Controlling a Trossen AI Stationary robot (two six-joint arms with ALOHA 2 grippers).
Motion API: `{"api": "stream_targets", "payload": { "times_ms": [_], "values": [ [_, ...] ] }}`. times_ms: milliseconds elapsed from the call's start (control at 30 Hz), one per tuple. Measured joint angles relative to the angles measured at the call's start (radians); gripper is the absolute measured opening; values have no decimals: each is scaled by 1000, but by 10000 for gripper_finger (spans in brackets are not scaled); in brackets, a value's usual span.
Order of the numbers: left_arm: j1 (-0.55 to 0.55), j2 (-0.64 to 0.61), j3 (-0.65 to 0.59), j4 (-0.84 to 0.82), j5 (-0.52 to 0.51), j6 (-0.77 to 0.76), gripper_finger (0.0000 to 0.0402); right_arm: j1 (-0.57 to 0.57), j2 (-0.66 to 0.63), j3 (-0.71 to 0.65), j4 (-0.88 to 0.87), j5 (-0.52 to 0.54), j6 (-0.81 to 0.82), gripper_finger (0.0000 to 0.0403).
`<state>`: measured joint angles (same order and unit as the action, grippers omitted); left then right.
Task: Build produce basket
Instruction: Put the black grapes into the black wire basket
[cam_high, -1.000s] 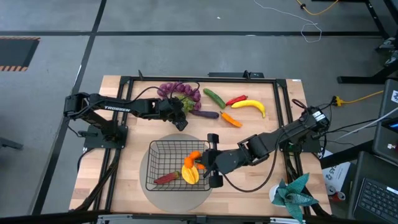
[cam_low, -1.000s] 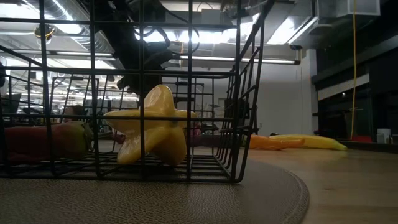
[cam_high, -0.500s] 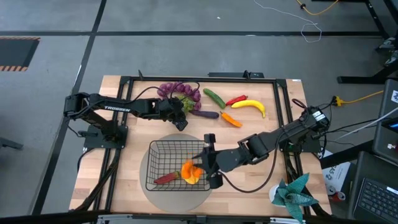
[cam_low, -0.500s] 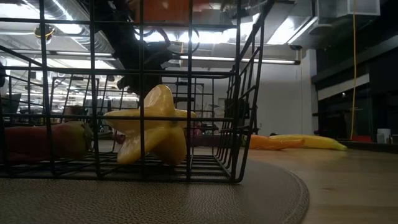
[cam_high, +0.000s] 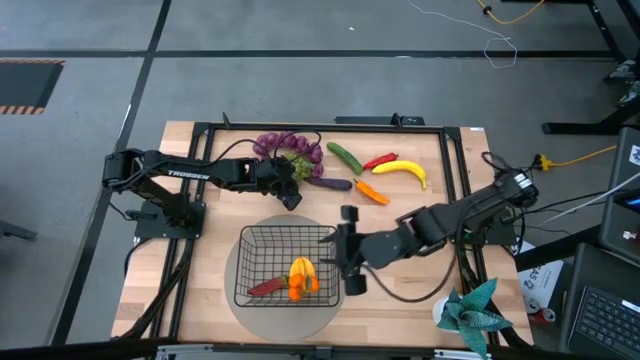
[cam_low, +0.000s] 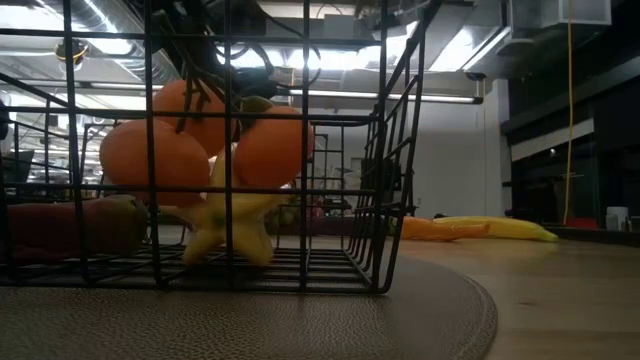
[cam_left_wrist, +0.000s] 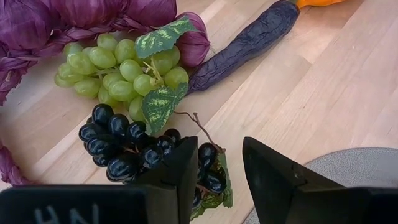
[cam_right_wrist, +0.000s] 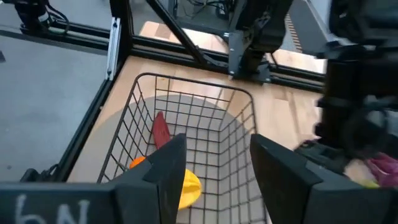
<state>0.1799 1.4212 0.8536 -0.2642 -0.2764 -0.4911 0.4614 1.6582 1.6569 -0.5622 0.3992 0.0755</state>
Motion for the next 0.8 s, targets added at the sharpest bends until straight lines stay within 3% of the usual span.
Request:
{"api": "stream_targets", "payload": {
  "times_ms": [167,400,633,800],
  "values": [
    [0,0,0,-1,0,0,122,2,-110,1,-118,10,100,181],
    [0,0,0,-1,0,3,122,3,-232,1,-430,0,471,181],
    [0,0,0,-16,5,-40,122,3,-254,1,-743,8,719,181],
    [0,0,0,-103,5,-137,122,3,-235,0,-819,50,773,181]
  ]
}}
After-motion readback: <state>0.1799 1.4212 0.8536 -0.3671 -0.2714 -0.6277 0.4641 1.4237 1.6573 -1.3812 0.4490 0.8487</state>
